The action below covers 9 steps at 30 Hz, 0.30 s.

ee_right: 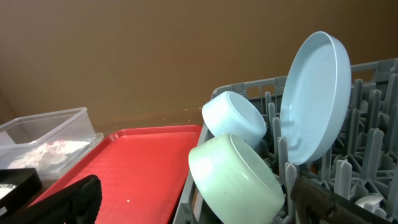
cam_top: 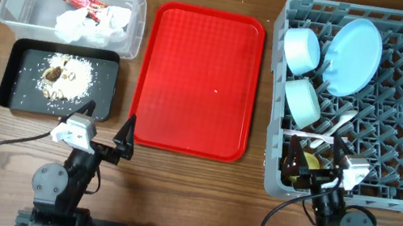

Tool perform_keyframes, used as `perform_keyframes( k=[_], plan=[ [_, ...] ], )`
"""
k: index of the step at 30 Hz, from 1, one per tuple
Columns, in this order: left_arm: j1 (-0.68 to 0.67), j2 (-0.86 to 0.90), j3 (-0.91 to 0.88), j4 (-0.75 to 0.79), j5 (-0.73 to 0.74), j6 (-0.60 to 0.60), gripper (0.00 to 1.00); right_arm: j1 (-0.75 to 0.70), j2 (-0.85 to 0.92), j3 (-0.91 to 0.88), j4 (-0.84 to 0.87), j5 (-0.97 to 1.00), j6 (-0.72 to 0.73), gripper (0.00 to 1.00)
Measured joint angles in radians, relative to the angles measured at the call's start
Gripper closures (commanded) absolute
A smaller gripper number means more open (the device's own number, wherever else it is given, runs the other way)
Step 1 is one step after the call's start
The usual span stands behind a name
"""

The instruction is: Sort waste into correct bins and load items into the dishwasher rack

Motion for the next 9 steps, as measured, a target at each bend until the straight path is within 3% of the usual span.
perform_keyframes(
  k=[9],
  plan=[
    [0.0, 0.0, 0.0, 0.0, 0.0, 0.0, 0.0, 0.0, 0.0, 0.0, 0.0, 0.0, 0.0, 0.0]
  ],
)
